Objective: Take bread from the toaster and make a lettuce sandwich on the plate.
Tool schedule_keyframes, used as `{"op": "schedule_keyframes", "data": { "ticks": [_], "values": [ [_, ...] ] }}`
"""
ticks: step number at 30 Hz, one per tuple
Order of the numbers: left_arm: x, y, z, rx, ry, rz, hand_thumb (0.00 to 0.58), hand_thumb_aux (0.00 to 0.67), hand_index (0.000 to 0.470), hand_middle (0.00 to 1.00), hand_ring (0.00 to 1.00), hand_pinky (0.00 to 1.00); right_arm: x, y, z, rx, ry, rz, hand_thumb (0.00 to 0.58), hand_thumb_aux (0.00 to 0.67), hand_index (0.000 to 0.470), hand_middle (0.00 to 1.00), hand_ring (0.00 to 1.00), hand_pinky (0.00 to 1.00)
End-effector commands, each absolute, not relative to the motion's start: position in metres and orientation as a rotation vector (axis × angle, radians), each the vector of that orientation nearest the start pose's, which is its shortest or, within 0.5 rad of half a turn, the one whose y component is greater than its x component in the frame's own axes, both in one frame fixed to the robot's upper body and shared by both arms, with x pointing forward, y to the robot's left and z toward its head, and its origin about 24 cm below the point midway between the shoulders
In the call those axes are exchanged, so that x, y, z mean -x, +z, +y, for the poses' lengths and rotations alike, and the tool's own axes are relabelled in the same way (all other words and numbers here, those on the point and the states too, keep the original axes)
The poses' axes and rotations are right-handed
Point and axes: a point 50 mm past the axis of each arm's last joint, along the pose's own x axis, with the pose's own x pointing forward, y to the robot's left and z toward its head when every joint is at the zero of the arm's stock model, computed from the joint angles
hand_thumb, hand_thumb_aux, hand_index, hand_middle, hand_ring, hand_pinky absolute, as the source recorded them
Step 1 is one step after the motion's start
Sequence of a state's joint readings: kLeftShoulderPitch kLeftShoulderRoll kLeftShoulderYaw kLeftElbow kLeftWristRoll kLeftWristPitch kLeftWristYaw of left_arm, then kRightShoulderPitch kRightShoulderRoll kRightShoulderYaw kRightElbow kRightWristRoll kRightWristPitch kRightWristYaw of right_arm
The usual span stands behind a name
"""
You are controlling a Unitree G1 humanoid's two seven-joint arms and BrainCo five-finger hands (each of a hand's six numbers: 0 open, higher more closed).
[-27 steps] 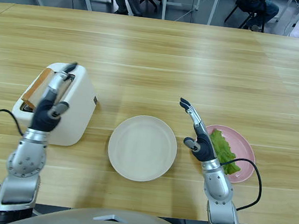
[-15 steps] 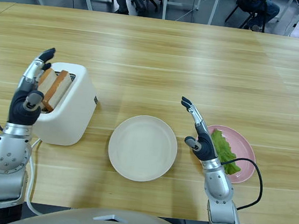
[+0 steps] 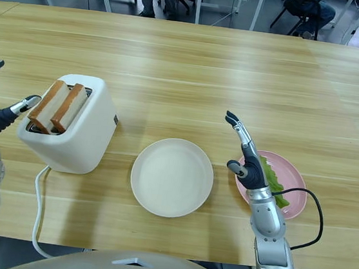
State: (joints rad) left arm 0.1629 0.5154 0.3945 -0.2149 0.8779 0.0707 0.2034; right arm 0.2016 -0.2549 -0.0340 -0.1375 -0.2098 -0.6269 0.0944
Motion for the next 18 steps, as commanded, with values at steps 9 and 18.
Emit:
{"op": "schedule_keyframes", "data": {
  "ticks": [9, 18],
  "values": [
    [-0.213, 0.095, 0.31, -1.53, 0.408, 0.191, 0.0, 0.0, 0.0, 0.0, 0.0, 0.0, -0.193, 0.095, -0.2, 0.591, 0.148, -0.51, 0.0, 0.0, 0.0, 0.0, 0.0, 0.0],
    [-0.216, 0.093, 0.313, -1.549, 0.402, 0.247, 0.0, 0.0, 0.0, 0.0, 0.0, 0.0, -0.191, 0.094, -0.207, 0.629, 0.123, -0.489, 0.0, 0.0, 0.0, 0.0, 0.0, 0.0]
  ]
}}
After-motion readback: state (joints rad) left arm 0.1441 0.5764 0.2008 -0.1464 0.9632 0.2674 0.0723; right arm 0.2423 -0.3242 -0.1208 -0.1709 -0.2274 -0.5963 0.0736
